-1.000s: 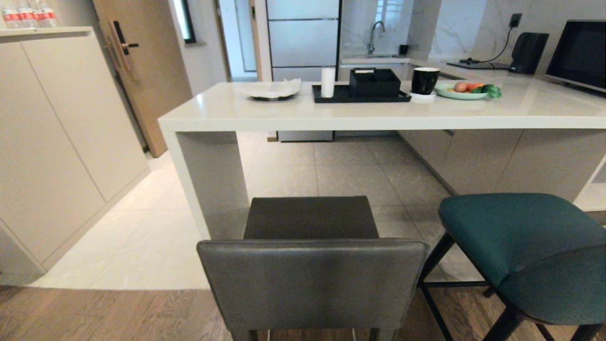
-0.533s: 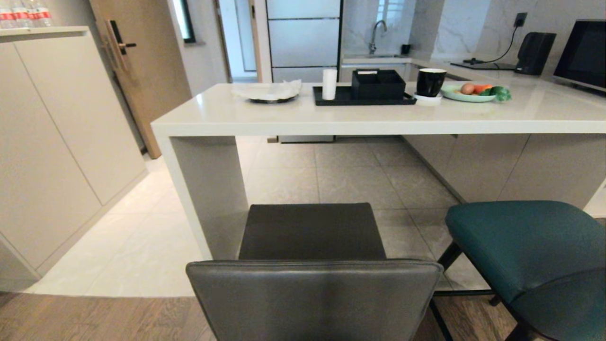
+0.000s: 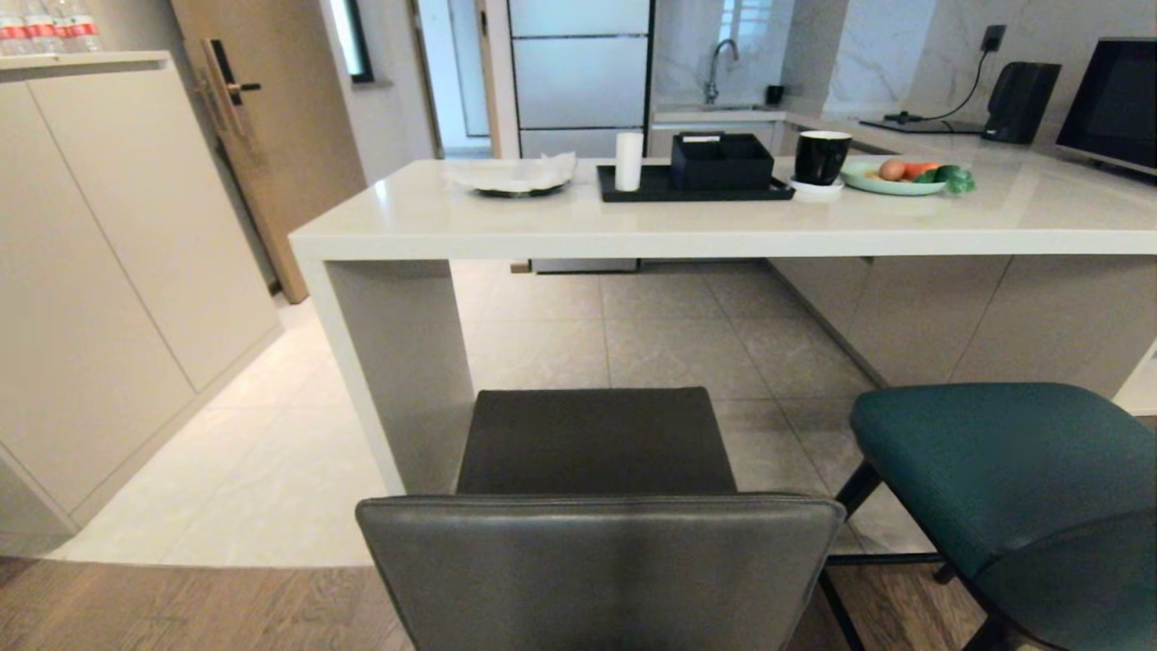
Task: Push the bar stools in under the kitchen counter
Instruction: Push the gray chair back under the dining table
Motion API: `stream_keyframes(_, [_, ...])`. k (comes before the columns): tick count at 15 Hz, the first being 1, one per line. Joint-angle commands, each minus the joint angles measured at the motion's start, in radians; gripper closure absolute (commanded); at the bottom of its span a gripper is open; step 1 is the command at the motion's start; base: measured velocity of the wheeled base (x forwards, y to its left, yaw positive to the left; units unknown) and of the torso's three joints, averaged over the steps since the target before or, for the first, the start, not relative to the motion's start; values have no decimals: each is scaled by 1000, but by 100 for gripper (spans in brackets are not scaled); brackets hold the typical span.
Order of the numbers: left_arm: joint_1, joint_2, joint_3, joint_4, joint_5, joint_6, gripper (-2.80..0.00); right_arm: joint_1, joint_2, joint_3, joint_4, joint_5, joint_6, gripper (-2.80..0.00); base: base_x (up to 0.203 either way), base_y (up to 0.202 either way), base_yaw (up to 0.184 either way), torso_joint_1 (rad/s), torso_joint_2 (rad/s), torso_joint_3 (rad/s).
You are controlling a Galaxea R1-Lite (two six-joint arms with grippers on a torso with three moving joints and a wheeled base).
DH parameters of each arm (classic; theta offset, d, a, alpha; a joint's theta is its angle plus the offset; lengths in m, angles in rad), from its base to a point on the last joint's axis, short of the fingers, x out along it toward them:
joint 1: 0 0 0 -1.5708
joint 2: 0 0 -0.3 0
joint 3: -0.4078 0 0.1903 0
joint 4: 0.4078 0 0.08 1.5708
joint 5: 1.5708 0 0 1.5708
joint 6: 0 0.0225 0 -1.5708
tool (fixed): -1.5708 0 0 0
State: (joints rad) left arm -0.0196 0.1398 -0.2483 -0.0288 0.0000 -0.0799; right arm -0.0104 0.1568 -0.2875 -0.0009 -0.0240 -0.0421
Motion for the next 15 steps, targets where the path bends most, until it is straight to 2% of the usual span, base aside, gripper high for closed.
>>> stream_keyframes(1, [-34,231,-97,-62,-1,-17,0,-1,240,-127,-33,0,15,0,0,0,0,0,0,0])
stream_keyframes(3, [-62,411,-130,-177,-2,-33,0,-1,399,-160,-104,-3,39,0,0,0,0,0,0,0])
stream_keyframes(5, [-76,602,-136,-300,-3,-60,0,-1,541,-161,-141,-6,109,0,0,0,0,0,0,0])
stream_keyframes(7, [-84,821,-105,-507,-5,-74,0,0,685,-149,-159,-10,195,0,0,0,0,0,0,0])
stream_keyframes(9, [-87,1061,-43,-767,-5,-78,0,15,808,-113,-203,-12,239,0,0,0,0,0,0,0])
stream_keyframes(12, [-89,1434,73,-1184,-2,-79,0,85,1028,-5,-441,-95,252,0,0,0,0,0,0,0])
stream_keyframes(15, [-90,1636,180,-1486,-7,-81,0,206,1334,102,-834,-236,253,0,0,0,0,0,0,0])
